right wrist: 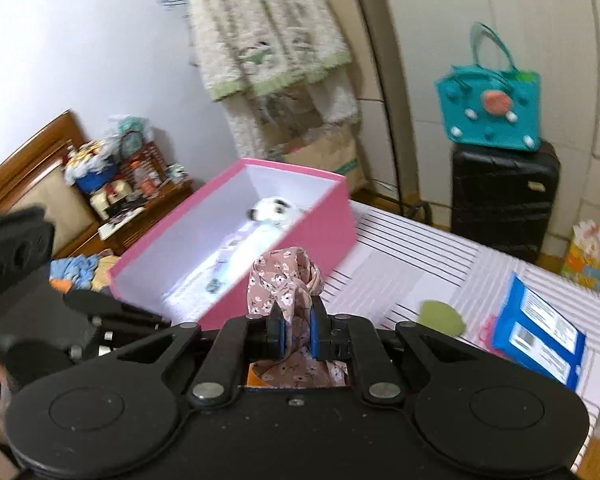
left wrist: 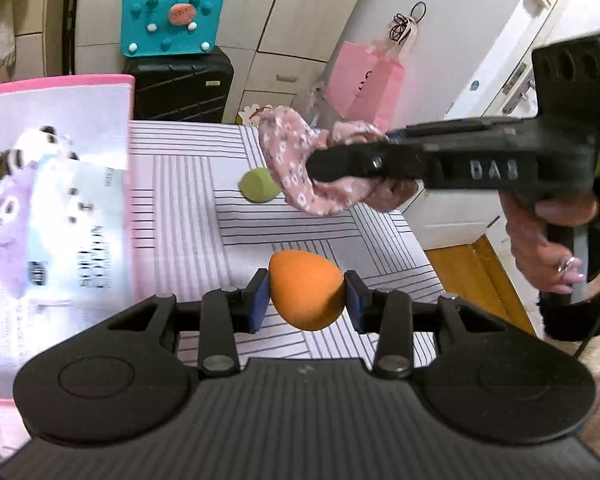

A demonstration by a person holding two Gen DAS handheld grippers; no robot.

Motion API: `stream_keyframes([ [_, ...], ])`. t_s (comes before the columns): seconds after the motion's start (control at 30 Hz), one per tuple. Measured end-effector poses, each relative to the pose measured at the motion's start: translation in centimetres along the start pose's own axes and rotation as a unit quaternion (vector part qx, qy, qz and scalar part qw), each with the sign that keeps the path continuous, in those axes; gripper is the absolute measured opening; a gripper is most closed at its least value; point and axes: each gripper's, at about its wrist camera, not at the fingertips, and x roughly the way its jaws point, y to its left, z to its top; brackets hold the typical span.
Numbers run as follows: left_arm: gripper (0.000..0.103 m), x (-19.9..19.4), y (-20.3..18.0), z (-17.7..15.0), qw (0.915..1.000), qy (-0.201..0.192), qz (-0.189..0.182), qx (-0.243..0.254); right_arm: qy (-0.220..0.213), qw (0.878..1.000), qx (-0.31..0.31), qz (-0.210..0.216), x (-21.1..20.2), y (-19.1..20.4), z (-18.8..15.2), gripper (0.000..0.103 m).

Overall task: Organize soft objects
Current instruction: 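Carry the sponge with the left tool and scrunchie with the right tool over the box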

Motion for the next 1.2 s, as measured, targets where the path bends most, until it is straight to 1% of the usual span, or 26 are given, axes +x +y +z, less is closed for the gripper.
stream_keyframes([
  [0.13,0.039,-3.7,1.2,0.3,0.9995,-0.022,0.022,0.008,-0.015,0.999,-0.033,0.008,-0.2,2.8,0.7,0.015],
  [0.2,0.039,-5.3,2.0,0.5,0.9992,-0.028,0.028,0.003,-0.008,0.999,-0.051,0.016,0.2,4.0,1.4,0.015],
  [0.3,0.039,-7.8,3.6,1.0,0.998,-0.042,0.046,-0.008,0.006,0.998,-0.069,0.008,1.3,5.3,2.5,0.015],
  [0.43,0.039,-9.9,5.5,1.2,0.9947,-0.061,0.083,-0.003,0.011,0.997,-0.08,0.017,2.3,6.6,3.6,0.015],
  [0.53,0.039,-10.3,7.2,1.2,0.9924,-0.063,0.106,-0.005,0.008,0.996,-0.083,0.032,3.4,7.4,4.0,0.015],
  [0.63,0.039,-9.9,9.3,1.1,0.9918,-0.05,0.117,-0.012,0.013,0.995,-0.075,0.058,4.9,7.8,4.4,0.015],
  [0.73,0.039,-8.8,10.8,1.0,0.991,-0.033,0.129,-0.01,0.02,0.994,-0.077,0.07,6.4,8.3,4.9,0.015],
  [0.83,0.039,-7.2,12.4,1.4,0.9903,-0.005,0.138,-0.012,0.031,0.993,-0.075,0.087,8.2,8.7,5.3,0.015],
  [0.97,0.039,-5.4,14.6,1.4,0.9882,0.025,0.149,-0.025,0.043,0.99,-0.078,0.112,11.1,8.9,4.7,0.015],
  [1.1,0.039,-5.0,15.7,1.6,0.9871,0.046,0.152,-0.019,0.07,0.986,-0.1,0.113,13.1,9.3,4.0,0.015],
  [1.2,0.039,-5.1,15.5,2.1,0.9834,0.055,0.173,0.005,0.097,0.981,-0.13,0.11,14.1,9.7,3.6,0.015],
])
